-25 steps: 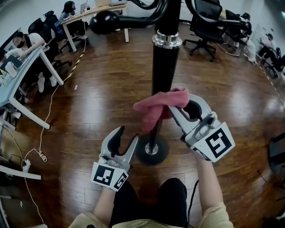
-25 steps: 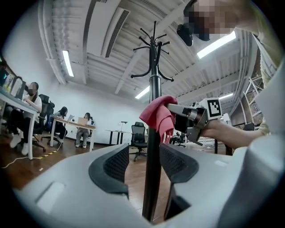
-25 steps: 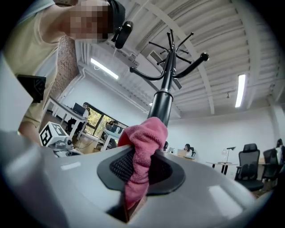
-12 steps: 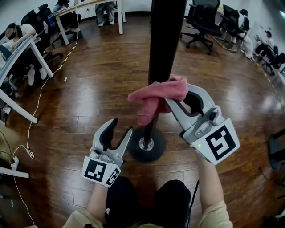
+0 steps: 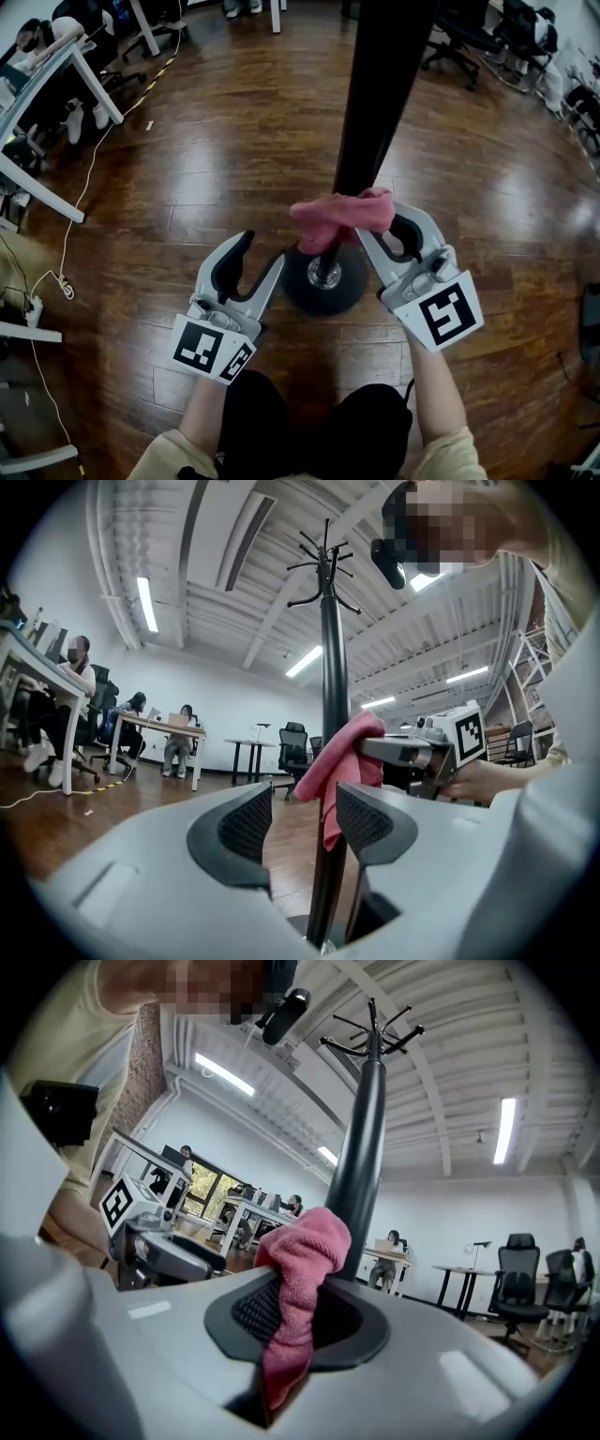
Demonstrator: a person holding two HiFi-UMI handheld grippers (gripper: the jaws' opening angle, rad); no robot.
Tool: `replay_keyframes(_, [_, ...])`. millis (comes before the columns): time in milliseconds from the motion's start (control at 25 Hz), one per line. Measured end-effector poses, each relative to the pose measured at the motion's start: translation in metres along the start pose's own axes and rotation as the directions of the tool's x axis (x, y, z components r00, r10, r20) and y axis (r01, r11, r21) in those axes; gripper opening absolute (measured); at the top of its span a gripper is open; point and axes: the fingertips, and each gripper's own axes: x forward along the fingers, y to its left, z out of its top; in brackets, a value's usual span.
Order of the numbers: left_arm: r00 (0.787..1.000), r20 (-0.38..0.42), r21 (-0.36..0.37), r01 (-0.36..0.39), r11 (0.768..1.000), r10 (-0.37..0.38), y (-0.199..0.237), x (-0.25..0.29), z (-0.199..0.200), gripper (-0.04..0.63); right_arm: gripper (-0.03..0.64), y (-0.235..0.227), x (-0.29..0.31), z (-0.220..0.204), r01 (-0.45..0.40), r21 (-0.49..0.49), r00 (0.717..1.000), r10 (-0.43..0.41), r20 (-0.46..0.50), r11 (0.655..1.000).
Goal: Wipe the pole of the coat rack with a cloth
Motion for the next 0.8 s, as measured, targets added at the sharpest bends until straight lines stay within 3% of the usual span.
replay_keyframes(360, [0.999, -0.030, 0.002, -0.018, 1.000, 0.018, 0.011, -0.008, -0.023, 0.207, 0.049, 0.028, -0.003, -0.103, -0.004, 0.072, 0.995, 0.011, -0.098, 0.997])
replay_keyframes(800, [0.997, -0.067, 0.014, 0.043, 0.999, -0.042, 0.001, 0.007, -0.073, 0.216, 0.051, 0.066, -0.010, -0.218, -0.017, 0.110, 0.982, 0.037, -0.184, 0.994])
